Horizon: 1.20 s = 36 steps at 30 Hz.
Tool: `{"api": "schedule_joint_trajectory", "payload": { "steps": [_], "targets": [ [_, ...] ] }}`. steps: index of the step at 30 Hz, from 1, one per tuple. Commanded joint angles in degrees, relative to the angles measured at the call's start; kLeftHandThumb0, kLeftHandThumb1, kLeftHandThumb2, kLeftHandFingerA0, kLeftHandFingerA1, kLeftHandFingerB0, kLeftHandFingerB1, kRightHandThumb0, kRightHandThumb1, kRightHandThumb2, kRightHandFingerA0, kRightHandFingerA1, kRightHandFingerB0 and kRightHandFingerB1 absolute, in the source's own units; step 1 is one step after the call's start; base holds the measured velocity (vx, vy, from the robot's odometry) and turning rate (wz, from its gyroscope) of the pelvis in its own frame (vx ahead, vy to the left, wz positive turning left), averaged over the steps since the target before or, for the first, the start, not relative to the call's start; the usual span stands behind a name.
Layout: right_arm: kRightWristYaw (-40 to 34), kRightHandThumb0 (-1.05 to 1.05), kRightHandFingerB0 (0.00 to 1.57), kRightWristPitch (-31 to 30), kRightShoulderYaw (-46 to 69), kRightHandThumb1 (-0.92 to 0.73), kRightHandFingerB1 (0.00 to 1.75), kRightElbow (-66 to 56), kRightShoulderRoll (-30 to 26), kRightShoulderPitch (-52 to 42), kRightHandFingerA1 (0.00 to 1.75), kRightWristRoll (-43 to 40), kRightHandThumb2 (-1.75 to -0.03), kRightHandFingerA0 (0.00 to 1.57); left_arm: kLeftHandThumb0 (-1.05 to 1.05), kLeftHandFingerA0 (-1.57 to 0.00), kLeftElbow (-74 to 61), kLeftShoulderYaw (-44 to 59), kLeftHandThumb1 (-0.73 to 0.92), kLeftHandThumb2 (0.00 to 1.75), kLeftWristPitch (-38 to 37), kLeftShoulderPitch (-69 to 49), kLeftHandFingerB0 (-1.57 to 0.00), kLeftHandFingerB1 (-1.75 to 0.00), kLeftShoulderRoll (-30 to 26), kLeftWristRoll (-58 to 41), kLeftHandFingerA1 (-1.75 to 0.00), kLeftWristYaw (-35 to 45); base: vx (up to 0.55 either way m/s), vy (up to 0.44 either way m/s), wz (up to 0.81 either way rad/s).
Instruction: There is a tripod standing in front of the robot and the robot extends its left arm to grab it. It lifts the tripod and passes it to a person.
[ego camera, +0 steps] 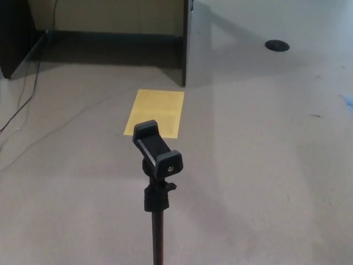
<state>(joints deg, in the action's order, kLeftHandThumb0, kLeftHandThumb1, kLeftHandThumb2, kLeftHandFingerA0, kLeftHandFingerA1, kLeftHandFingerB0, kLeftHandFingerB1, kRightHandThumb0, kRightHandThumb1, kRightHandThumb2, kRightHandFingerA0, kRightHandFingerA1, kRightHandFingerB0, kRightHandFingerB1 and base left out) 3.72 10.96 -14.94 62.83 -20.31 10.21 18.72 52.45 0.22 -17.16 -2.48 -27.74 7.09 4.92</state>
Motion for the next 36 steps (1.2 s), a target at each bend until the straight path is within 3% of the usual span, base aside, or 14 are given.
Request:
{"api": "schedule_joint_trajectory", "payload": {
  "steps": [1,7,8,12,13,15,18,22,23,28,29,32,33,36],
  "targets": [
    [0.1,-0.40,0.42,3.0,-0.4,-0.69,0.34,0.7,-1.4,-1.3,0.42,0.9,-0.61,0.64,-0.44,-0.32,-2.7,3.5,0.43,0.65,-8.3,-2.5,-0.23,-0.37,2.6,-4.3,-0.42,1.6,0.00,0.000,0.00],
    [-0.3,-0.39,0.42,2.8,-0.5,-0.69,0.34,0.9,-0.9,-1.2,0.42,1.0,-0.61,0.65,-0.47,-0.17,-14.2,5.8,0.41,0.63,-6.8,-2.1,-0.10,-0.32,6.0,-8.8,-0.38,7.8,0.00,0.000,0.00],
    [0.1,-0.38,0.43,2.9,-0.1,-0.69,0.34,1.2,-0.8,-1.2,0.41,0.7,-0.60,0.65,-0.27,-0.01,-18.8,5.1,0.34,0.87,-5.6,-1.2,0.00,-0.48,6.6,-10.3,-0.49,10.6,0.00,0.000,0.00],
    [0.2,-0.40,0.42,2.3,-0.1,-0.69,0.34,0.6,-0.7,-0.8,0.41,0.8,-0.62,0.64,-0.30,-0.01,-28.8,2.5,0.26,0.84,0.9,2.2,0.00,-0.48,7.3,-7.2,-0.49,9.5,0.00,0.000,0.00],
    [0.2,-0.39,0.42,2.6,-0.1,-0.70,0.34,0.4,-0.6,-0.8,0.41,0.8,-0.61,0.65,-0.54,-0.15,-30.2,1.9,0.45,0.55,2.3,3.4,-0.10,-0.24,7.6,-6.6,-0.33,9.2,0.00,0.000,0.00],
    [0.2,-0.39,0.43,2.8,0.0,-0.69,0.35,0.3,-0.8,-0.8,0.41,0.7,-0.61,0.64,-0.31,-0.04,-32.3,0.6,0.22,0.83,4.2,5.2,0.00,-0.48,8.8,-5.3,-0.49,8.1,0.00,0.000,0.00],
    [0.2,-0.39,0.44,2.9,0.3,-0.69,0.34,0.8,-0.6,-0.6,0.40,0.6,-0.60,0.60,-0.61,-0.06,-32.4,-1.0,0.37,0.71,5.2,7.6,-0.11,-0.19,10.7,-6.9,-0.42,10.1,0.00,0.000,0.00],
    [0.6,-0.47,0.37,3.1,0.4,-0.58,0.47,0.5,-0.9,-0.1,0.54,0.6,-0.84,0.53,-0.52,-0.10,-34.6,-3.1,0.34,0.75,9.6,9.8,0.00,-0.28,12.9,-5.3,-0.46,8.7,0.00,0.000,0.00],
    [0.4,-0.40,0.43,3.0,0.3,-0.69,0.35,0.4,-1.0,0.0,0.41,0.8,-0.61,0.64,-0.56,-0.17,-35.2,-3.3,0.48,0.55,10.7,10.1,-0.05,-0.25,13.5,-5.6,-0.33,8.7,0.00,0.000,0.00],
    [0.1,-0.40,0.44,3.6,-0.1,-0.71,0.35,-0.3,-1.3,0.1,0.45,1.5,-0.61,0.65,-0.71,-0.05,-36.6,-4.2,0.45,0.78,14.4,11.7,-0.12,-0.10,16.5,-7.3,-0.40,10.1,0.00,0.000,0.00],
    [0.1,-0.46,0.38,3.8,-0.1,-0.57,0.49,-0.3,-1.3,0.0,0.58,1.5,-0.87,0.58,-0.70,-0.05,-36.8,-4.3,0.45,0.78,15.0,11.9,-0.12,-0.09,16.8,-7.3,-0.40,10.3,0.00,0.000,0.00],
    [0.2,-0.41,0.43,4.1,0.2,-0.69,0.35,-0.8,-1.5,-0.5,0.44,1.3,-0.62,0.65,-0.63,-0.01,-36.7,-5.0,0.40,0.77,15.7,12.4,-0.09,-0.13,18.6,-7.4,-0.41,10.5,0.00,0.000,0.00],
    [0.3,-0.46,0.37,4.2,0.2,-0.58,0.49,-0.7,-1.5,-0.2,0.58,1.3,-0.87,0.58,-0.63,-0.10,-36.4,-5.2,0.41,0.56,15.4,12.9,-0.01,-0.19,18.8,-7.2,-0.36,10.7,0.00,0.000,0.00],
    [0.5,-0.40,0.43,4.0,0.1,-0.69,0.35,-0.4,-1.5,0.5,0.43,1.4,-0.61,0.66,-0.67,-0.02,-36.9,-5.7,0.42,0.77,16.5,13.5,-0.10,-0.07,19.3,-6.7,-0.40,11.1,0.00,0.000,0.00]
  ]
}}
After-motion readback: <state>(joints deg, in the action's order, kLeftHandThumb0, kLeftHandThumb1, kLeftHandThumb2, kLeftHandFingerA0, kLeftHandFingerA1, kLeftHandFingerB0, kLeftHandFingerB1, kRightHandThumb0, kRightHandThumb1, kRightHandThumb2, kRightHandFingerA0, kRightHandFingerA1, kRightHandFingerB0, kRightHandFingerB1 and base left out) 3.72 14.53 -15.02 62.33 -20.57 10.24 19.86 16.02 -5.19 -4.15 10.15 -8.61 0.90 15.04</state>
